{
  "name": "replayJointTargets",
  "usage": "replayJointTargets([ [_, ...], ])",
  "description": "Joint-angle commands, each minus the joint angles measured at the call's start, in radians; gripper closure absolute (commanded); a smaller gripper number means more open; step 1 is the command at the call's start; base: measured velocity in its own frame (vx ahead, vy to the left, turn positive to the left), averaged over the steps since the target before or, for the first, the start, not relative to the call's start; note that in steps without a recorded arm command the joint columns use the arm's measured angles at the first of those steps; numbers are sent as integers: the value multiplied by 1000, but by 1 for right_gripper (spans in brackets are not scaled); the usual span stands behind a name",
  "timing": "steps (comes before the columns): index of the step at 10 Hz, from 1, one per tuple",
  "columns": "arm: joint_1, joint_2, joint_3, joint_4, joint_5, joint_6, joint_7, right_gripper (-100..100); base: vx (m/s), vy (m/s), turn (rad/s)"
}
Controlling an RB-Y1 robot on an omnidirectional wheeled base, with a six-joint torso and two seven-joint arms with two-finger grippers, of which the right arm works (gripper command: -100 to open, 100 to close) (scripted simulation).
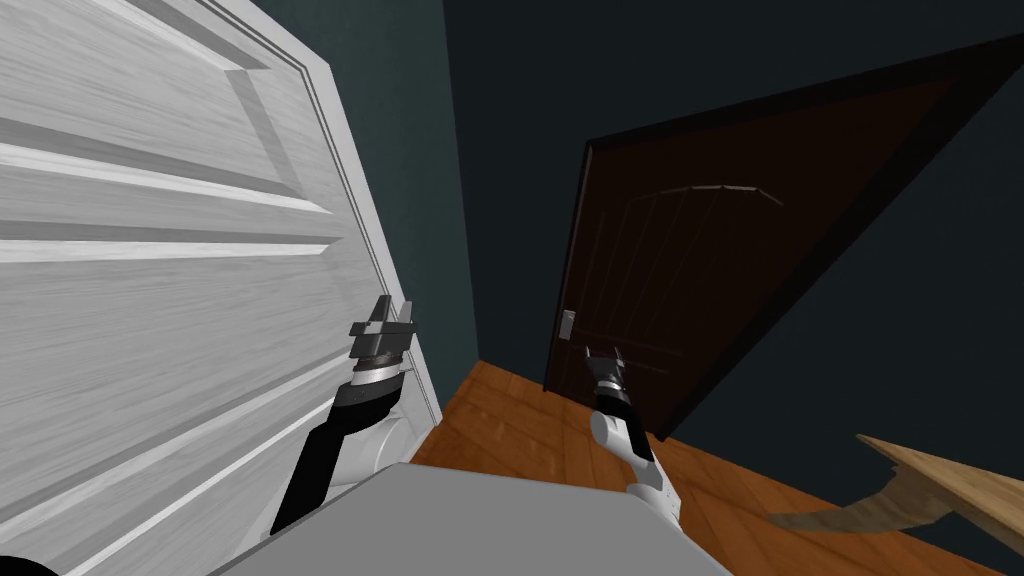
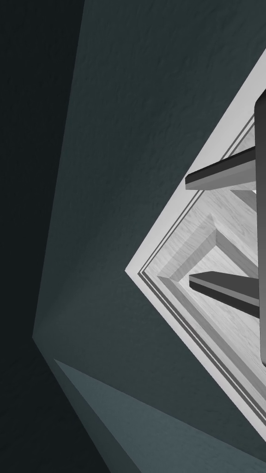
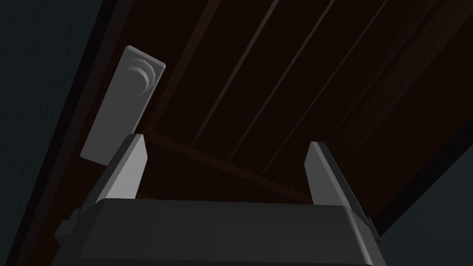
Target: Pull the door open
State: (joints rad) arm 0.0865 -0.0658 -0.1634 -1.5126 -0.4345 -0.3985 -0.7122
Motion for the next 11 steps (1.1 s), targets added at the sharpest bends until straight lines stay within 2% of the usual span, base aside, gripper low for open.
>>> replayJointTargets([
  [1, -20, 3, -9, 34, -18, 5, -30, -100, 101, -32, 79],
  [7, -83, 26, -40, 151, -81, 23, -133, -100, 102, -32, 76],
  [11, -132, 51, -63, 242, -131, 36, -213, -100, 108, -44, 86],
])
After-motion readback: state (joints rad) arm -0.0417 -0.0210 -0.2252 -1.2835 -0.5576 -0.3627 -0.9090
